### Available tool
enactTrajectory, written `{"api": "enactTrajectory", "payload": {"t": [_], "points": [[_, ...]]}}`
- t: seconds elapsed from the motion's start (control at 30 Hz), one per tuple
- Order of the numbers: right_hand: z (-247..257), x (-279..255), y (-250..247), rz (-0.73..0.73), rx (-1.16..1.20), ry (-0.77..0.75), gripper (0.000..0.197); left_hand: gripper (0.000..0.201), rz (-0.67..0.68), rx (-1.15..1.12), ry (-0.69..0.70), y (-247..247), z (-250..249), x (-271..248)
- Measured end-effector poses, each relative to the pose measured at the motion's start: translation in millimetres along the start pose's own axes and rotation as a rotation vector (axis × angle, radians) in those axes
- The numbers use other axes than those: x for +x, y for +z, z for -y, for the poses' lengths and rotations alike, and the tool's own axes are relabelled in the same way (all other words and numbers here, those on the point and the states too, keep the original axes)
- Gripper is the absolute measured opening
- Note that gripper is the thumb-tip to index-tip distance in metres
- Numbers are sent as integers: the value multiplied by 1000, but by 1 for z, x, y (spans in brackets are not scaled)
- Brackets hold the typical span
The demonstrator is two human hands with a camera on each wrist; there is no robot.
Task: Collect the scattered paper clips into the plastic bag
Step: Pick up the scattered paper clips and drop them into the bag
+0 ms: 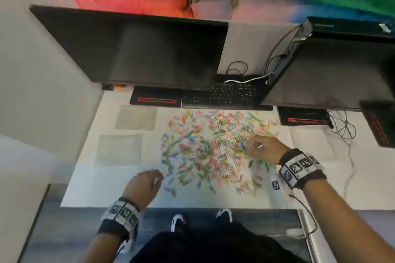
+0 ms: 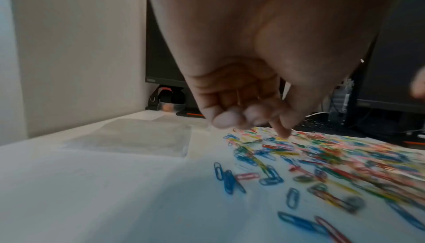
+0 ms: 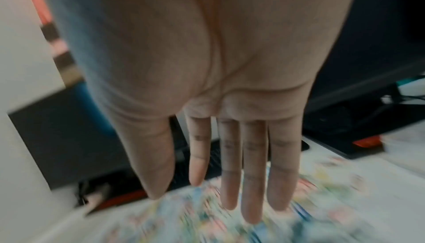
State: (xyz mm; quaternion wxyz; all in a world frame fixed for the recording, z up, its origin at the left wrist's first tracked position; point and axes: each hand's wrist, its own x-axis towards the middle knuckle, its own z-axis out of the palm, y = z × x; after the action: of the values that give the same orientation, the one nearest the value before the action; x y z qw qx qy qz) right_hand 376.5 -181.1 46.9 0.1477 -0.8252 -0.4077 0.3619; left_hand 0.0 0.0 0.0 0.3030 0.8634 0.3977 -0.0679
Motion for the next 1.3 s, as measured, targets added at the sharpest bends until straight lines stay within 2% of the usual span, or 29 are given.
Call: {"api": "enactTrajectory", "payload": {"t": [0.1, 0.2, 0.27, 0.33, 0.37, 0.43, 0.53, 0.6, 0.73, 0.8, 0.93, 1.03, 1.13, 1.2, 1.3], "points": [[-25, -5, 29, 90, -91, 193, 57, 15, -240, -60, -2, -2, 14, 35], [-47, -21, 56, 142, -154, 302, 92, 37, -392, -139, -149, -1, 41, 71], [-56, -26, 64, 155, -241, 350, 115, 48, -408, -207, -310, -3, 60, 88], [-63, -29, 71, 138, -344, 386, 134, 50, -365, -288, -452, -7, 69, 97], [-63, -31, 74, 122, -355, 403, 140, 48, -343, -309, -487, -9, 71, 98], [-69, -31, 82, 85, -343, 395, 145, 38, -313, -303, -474, -9, 72, 96], [-72, -31, 94, 18, -166, 302, 137, 9, -285, -295, -443, -10, 70, 93], [-66, -29, 103, 3, -12, 265, 132, 13, -277, -290, -428, -13, 64, 92], [-53, -21, 115, -37, 36, 179, 112, 26, -279, -455, -335, -25, 33, 83], [-47, -18, 120, -70, 63, 111, 94, 33, -309, -430, -261, -29, 23, 80], [-40, -10, 127, -148, -93, -39, 40, 21, -302, -284, -202, -26, 16, 69], [-37, -4, 126, -211, -178, -89, 18, 20, -249, -289, -185, -16, 4, 57], [-36, 4, 125, -246, -229, -99, 15, 16, -173, -357, -164, -8, -7, 52], [-36, 10, 122, -243, -213, -53, 16, 10, -120, -392, -144, -5, -18, 52], [-36, 18, 108, -258, -11, 147, 7, 4, -70, -432, -105, -4, -32, 53]]}}
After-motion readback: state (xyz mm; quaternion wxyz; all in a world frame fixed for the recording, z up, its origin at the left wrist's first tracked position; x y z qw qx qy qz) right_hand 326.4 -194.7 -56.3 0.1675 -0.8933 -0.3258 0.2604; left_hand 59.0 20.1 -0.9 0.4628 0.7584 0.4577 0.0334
